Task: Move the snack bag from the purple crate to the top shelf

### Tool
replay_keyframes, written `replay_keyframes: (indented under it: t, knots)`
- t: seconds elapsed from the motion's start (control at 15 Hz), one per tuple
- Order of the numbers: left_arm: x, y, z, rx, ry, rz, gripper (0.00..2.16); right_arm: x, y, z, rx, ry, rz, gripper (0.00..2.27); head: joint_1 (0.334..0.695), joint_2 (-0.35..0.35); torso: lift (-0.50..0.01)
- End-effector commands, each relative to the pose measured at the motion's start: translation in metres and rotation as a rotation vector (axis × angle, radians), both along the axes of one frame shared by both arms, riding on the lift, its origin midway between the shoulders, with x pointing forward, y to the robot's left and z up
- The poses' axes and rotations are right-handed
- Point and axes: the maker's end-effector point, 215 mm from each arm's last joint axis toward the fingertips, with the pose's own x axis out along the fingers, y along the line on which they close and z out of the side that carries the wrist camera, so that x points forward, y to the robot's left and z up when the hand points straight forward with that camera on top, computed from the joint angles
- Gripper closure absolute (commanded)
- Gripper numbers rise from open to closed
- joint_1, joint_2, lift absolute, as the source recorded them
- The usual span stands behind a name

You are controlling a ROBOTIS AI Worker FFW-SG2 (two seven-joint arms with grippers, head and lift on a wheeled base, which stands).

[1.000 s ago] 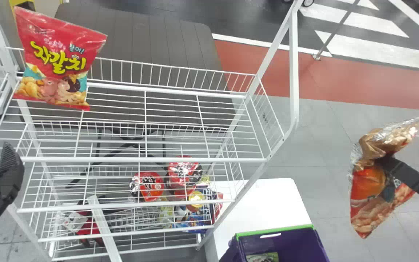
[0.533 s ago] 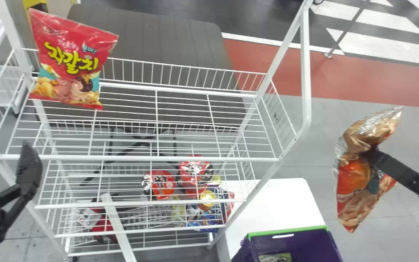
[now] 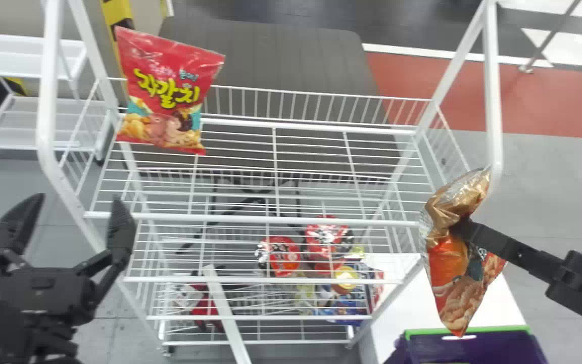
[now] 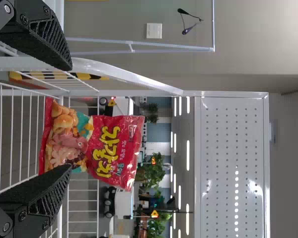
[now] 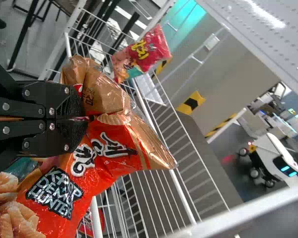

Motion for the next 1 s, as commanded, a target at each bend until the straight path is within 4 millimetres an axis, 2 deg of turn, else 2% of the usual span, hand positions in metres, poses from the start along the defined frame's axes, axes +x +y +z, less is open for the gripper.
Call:
replay_keyframes:
  t: [0.0,0.27,0.47,0.6,0.93]
  knots:
    - [0.0,0.0,0.0,0.003,0.0,-0.002,0.12,0.039,0.021,0.021,-0.06,-0.15,0.012,1.96,0.695,-0.078,0.0]
    - [0.002,0.001,-0.001,0.014,0.008,-0.007,0.12,0.09,0.039,0.048,-0.084,-0.266,0.008,1.96,0.695,-0.029,0.0]
    - [0.004,0.003,-0.003,0.014,0.013,-0.004,0.12,0.122,0.076,0.047,-0.041,-0.38,0.048,1.96,0.695,-0.006,0.0]
    - [0.004,0.004,-0.004,0.015,0.014,-0.003,0.12,0.14,0.1,0.048,-0.025,-0.473,0.054,1.96,0.695,0.034,0.0]
    - [0.005,0.008,-0.007,0.017,0.019,0.003,0.12,0.169,0.153,0.017,0.006,-0.541,0.087,1.96,0.695,0.105,0.0]
